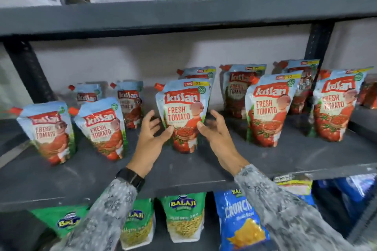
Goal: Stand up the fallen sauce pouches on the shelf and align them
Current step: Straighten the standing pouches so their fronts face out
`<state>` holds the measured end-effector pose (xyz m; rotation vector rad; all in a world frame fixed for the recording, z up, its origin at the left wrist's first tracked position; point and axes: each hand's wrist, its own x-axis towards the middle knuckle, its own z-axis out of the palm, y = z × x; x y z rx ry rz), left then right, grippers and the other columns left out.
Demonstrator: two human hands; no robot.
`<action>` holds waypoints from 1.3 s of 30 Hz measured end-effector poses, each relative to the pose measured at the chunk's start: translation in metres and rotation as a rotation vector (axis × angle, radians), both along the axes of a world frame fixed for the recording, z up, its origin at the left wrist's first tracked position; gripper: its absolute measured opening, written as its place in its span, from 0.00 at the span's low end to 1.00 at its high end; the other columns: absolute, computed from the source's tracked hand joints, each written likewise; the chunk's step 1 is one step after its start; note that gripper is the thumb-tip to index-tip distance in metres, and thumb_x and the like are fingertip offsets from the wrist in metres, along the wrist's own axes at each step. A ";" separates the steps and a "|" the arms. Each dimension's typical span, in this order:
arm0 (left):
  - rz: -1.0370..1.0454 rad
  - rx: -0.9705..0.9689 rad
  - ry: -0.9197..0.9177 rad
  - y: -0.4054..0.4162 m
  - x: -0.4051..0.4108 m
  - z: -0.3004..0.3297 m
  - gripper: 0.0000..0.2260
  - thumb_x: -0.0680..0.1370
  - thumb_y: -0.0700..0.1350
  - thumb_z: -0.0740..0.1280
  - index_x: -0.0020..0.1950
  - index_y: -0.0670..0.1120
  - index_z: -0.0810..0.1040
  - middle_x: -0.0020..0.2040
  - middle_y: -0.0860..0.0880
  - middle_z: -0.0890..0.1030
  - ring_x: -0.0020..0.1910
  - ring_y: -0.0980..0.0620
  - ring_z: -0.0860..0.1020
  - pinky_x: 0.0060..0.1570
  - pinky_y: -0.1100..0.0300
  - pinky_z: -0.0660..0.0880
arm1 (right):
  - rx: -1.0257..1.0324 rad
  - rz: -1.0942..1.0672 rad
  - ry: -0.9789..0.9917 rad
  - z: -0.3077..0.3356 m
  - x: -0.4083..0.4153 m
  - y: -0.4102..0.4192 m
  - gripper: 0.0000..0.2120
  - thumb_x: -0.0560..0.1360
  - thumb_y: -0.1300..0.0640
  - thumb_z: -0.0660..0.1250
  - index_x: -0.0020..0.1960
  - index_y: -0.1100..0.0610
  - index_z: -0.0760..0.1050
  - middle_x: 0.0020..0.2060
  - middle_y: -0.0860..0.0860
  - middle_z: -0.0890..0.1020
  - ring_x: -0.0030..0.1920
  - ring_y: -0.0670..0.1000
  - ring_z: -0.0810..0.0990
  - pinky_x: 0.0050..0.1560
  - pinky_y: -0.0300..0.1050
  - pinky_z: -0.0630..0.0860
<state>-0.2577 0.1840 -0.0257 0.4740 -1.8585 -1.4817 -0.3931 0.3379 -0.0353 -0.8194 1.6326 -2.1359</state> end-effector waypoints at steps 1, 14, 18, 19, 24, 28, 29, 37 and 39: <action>-0.083 0.082 0.018 -0.003 -0.002 0.001 0.32 0.79 0.41 0.72 0.79 0.54 0.62 0.66 0.54 0.77 0.60 0.62 0.79 0.56 0.64 0.77 | -0.021 0.018 -0.023 0.001 0.001 -0.006 0.26 0.80 0.57 0.72 0.75 0.47 0.67 0.61 0.44 0.80 0.56 0.41 0.83 0.46 0.30 0.81; -0.273 0.154 0.083 0.022 -0.038 -0.008 0.23 0.79 0.33 0.69 0.68 0.54 0.73 0.66 0.49 0.82 0.66 0.48 0.80 0.64 0.47 0.79 | 0.003 0.032 0.063 -0.004 -0.022 0.007 0.22 0.81 0.65 0.69 0.69 0.45 0.73 0.55 0.37 0.87 0.57 0.37 0.85 0.48 0.36 0.83; -0.276 0.147 0.097 0.045 -0.053 -0.010 0.24 0.79 0.34 0.69 0.72 0.52 0.71 0.67 0.48 0.81 0.65 0.50 0.80 0.64 0.51 0.79 | 0.005 0.025 0.060 -0.004 -0.037 0.026 0.22 0.81 0.65 0.69 0.64 0.39 0.74 0.54 0.36 0.87 0.55 0.36 0.85 0.47 0.34 0.83; -0.273 0.147 0.099 0.048 -0.055 -0.011 0.24 0.79 0.34 0.69 0.72 0.52 0.71 0.67 0.48 0.81 0.65 0.51 0.80 0.63 0.53 0.79 | 0.007 0.031 0.063 -0.004 -0.038 0.028 0.22 0.81 0.64 0.69 0.64 0.39 0.73 0.54 0.36 0.87 0.56 0.36 0.85 0.47 0.33 0.82; -0.237 0.143 0.089 0.046 -0.054 -0.012 0.24 0.78 0.34 0.71 0.68 0.56 0.73 0.63 0.53 0.84 0.62 0.52 0.82 0.59 0.53 0.81 | 0.033 0.083 0.079 -0.008 -0.045 0.033 0.25 0.80 0.65 0.71 0.66 0.38 0.73 0.56 0.36 0.87 0.58 0.36 0.84 0.49 0.34 0.82; -0.212 0.147 0.070 0.046 -0.053 -0.013 0.23 0.78 0.35 0.71 0.67 0.57 0.74 0.62 0.53 0.83 0.61 0.49 0.82 0.60 0.49 0.80 | 0.031 0.080 0.074 -0.014 -0.052 0.035 0.26 0.78 0.68 0.72 0.65 0.41 0.75 0.56 0.43 0.87 0.57 0.39 0.85 0.51 0.37 0.83; -0.206 0.145 0.071 0.048 -0.054 -0.014 0.23 0.78 0.35 0.71 0.67 0.57 0.74 0.62 0.53 0.83 0.61 0.49 0.82 0.60 0.49 0.80 | 0.026 0.078 0.073 -0.015 -0.054 0.035 0.25 0.78 0.68 0.71 0.65 0.42 0.75 0.56 0.44 0.87 0.56 0.39 0.85 0.51 0.37 0.83; -0.159 0.135 0.063 0.053 -0.057 -0.017 0.22 0.78 0.35 0.72 0.65 0.58 0.75 0.59 0.56 0.85 0.58 0.55 0.84 0.57 0.53 0.82 | 0.006 0.095 0.100 -0.019 -0.056 0.037 0.23 0.79 0.67 0.71 0.67 0.45 0.74 0.54 0.39 0.88 0.56 0.38 0.85 0.50 0.34 0.82; -0.146 0.131 0.063 0.053 -0.055 -0.017 0.23 0.78 0.35 0.72 0.64 0.59 0.75 0.57 0.59 0.86 0.56 0.57 0.85 0.55 0.56 0.83 | 0.002 0.092 0.099 -0.021 -0.054 0.035 0.23 0.79 0.67 0.70 0.69 0.47 0.73 0.55 0.41 0.88 0.58 0.40 0.85 0.50 0.35 0.82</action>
